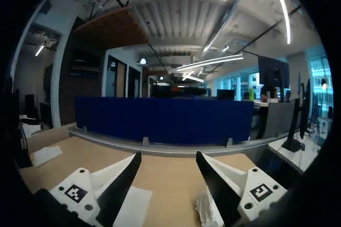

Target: Fold towel

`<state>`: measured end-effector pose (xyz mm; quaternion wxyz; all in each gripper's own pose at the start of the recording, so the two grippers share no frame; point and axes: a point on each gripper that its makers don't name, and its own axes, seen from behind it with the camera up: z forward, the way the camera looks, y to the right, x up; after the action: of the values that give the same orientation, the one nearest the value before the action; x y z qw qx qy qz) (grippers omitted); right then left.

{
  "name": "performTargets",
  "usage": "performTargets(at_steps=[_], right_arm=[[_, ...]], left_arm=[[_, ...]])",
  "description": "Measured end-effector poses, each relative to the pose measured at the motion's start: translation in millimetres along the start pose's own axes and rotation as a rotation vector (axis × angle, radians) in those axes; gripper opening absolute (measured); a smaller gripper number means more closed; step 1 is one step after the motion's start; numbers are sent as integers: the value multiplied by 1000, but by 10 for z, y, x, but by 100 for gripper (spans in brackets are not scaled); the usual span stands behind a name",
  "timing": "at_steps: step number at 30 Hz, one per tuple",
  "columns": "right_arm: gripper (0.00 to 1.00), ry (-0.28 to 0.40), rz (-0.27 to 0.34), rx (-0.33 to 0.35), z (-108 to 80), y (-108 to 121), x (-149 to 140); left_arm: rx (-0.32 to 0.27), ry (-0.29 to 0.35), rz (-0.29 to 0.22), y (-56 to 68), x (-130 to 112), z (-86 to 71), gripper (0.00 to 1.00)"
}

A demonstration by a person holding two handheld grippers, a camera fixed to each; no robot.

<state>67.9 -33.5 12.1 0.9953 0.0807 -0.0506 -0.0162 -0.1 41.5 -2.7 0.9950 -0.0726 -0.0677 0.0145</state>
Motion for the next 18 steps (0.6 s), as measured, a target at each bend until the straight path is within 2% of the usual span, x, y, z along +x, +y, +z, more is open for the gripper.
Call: performTargets(at_steps=[2,6,9,11,18], right_arm=[[99,-30,-17,45,-2,-99,-45],[99,-136,-64,133,-12,-275,-235],[99,-218,-101,192,-29,-383,-387],[99,-249,-123,219,-45,-428,-453],[99,-305,-143,255,-43,-491,-616]], left_arm=[[-40,-26,15,72,-31,0,96],[-147,-94,51,282,-117,-10,96],[-230,-133,64,455,-158,-21,96],[-266,-152,68,528,-189,-15,96],[-293,-193,113,611,-374,31,96]])
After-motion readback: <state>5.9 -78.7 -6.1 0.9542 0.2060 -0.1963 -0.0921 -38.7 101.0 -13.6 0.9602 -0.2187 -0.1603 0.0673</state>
